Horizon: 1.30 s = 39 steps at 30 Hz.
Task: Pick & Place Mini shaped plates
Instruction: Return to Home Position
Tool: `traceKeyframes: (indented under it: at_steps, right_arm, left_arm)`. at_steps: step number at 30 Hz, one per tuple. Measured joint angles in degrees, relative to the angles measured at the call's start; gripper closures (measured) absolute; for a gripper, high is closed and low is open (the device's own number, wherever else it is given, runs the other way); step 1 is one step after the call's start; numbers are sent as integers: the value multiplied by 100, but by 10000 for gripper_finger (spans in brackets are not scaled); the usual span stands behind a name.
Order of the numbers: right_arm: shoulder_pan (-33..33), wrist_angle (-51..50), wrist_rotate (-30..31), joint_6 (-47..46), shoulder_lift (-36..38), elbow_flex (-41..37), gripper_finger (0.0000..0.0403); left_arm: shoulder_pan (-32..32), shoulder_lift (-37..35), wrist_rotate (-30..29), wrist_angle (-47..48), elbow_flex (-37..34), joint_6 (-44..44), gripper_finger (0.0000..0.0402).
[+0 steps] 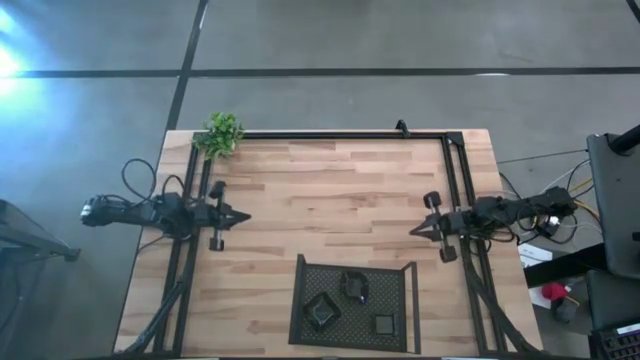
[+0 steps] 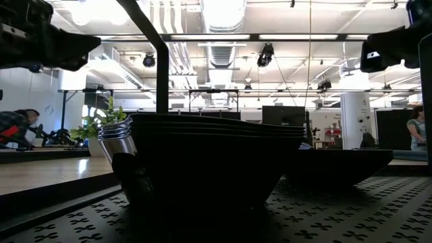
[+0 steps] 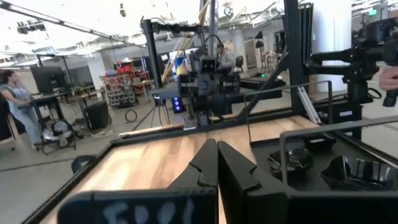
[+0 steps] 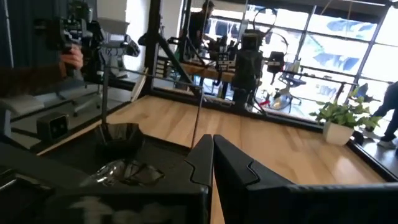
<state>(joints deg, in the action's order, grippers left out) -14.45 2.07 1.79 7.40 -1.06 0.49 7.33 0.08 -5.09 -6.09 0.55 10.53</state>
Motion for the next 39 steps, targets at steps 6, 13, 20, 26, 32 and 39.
traceKeyframes:
  at_steps: [6, 13, 20, 26, 32, 39]
  right_arm:
    - [10, 25, 18, 9, -15, 0, 394]
    - [10, -19, 21, 23, -27, 0, 394]
    - [10, -29, 26, 13, -23, 2, 394]
    - [10, -29, 31, 19, -20, 2, 394]
    - [10, -29, 29, 26, -20, 2, 394]
    - [10, -29, 29, 26, -20, 2, 394]
  left_arm:
    - [0, 2, -32, 53, -4, -44, 401]
    - [0, 4, -37, 460, -5, -163, 401]
    - [-2, 138, -19, 429, -8, -305, 401]
    - [-2, 140, -23, 429, -10, -307, 401]
    - [-2, 140, -23, 432, -6, -307, 401]
    - [-2, 140, -27, 433, -6, -307, 401]
